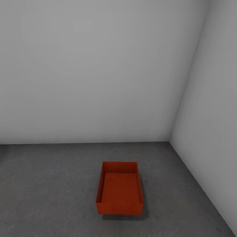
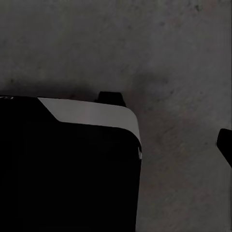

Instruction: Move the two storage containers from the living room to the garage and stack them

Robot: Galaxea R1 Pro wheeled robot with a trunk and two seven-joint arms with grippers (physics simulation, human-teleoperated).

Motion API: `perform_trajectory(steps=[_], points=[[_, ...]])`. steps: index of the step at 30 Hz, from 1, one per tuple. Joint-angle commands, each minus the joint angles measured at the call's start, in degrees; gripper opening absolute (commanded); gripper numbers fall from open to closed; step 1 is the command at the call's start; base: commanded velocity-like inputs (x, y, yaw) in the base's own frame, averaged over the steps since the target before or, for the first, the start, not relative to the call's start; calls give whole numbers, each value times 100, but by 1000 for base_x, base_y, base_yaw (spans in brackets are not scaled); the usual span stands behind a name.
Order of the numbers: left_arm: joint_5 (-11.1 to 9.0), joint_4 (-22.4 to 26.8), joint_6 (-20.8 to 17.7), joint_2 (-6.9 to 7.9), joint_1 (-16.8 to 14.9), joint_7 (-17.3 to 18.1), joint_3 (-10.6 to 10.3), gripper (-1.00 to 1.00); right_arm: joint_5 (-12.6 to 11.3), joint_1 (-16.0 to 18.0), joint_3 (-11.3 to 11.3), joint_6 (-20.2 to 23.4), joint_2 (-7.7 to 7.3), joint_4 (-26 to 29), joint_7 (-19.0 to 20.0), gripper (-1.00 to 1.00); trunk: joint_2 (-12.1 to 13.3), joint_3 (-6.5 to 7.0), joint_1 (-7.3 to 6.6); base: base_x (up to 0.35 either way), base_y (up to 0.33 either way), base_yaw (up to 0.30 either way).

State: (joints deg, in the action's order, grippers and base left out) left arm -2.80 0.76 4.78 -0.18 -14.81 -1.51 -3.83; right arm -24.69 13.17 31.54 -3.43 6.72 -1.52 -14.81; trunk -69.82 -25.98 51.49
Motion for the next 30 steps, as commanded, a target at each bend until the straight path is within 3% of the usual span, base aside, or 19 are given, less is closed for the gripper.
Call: perform_trajectory(steps=[1, 30], points=[[-24, -3, 22, 6, -4, -16, -46, 100, -60, 5, 44, -34, 4, -16, -4, 100, -3, -6, 0, 0, 0, 0], [1, 3, 23, 36, -3, -21, -59, 100, -36, 2, 45, -34, -4, -15, -4, 100, -3, -6, 0, 0, 0, 0]])
